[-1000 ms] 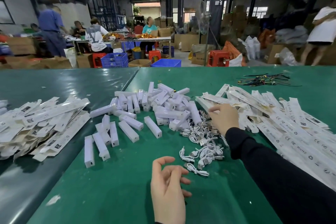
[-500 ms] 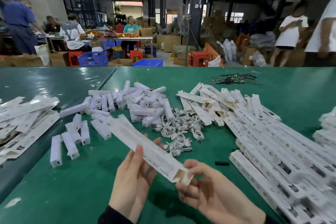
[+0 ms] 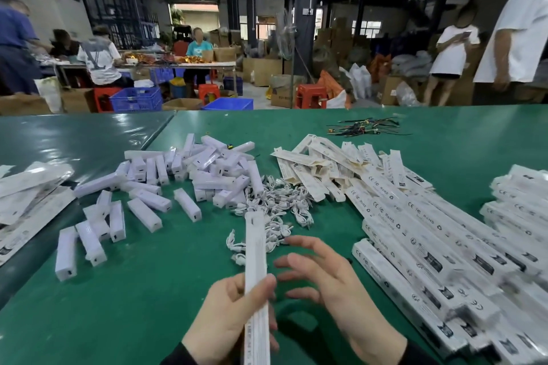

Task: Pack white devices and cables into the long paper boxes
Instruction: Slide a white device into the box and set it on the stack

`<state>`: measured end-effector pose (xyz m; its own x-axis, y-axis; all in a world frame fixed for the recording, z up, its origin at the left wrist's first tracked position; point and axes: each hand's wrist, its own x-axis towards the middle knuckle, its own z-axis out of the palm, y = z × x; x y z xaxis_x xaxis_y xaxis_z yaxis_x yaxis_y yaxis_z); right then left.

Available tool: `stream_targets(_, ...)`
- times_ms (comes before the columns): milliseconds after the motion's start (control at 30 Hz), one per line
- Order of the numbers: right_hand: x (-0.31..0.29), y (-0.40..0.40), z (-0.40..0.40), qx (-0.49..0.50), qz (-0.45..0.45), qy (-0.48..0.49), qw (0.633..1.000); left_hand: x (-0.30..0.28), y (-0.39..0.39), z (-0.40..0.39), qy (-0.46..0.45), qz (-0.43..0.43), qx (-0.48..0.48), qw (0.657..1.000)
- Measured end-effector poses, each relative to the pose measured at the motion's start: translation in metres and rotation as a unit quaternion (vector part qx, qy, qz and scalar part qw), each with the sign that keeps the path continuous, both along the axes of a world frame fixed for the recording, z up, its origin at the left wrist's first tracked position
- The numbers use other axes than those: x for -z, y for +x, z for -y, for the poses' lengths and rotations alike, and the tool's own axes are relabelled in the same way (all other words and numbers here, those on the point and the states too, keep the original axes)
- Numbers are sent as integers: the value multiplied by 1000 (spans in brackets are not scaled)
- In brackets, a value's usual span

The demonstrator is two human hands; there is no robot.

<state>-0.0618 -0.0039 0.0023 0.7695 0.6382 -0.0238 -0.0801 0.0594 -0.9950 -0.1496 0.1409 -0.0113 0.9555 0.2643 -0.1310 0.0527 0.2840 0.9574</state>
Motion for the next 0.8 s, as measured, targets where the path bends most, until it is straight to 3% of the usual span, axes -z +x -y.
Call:
stream_targets(100, 3, 0, -2, -13, 18, 9, 1000, -3, -1, 7, 58, 13, 121, 991)
stream_targets(167, 5, 0, -2, -5, 16, 9, 1000, -4, -1, 8, 82, 12, 143, 986)
stream_targets(533, 9, -1, -4, 12, 19, 42, 999, -3, -3, 19, 81, 1, 78, 994)
stream_targets(733, 7, 3, 0, 15, -8, 51, 999, 4, 3, 13, 74, 38, -74, 994)
stream_targets(800, 7, 1, 1, -15, -15, 53, 998, 3, 3, 9, 86, 60, -75, 992)
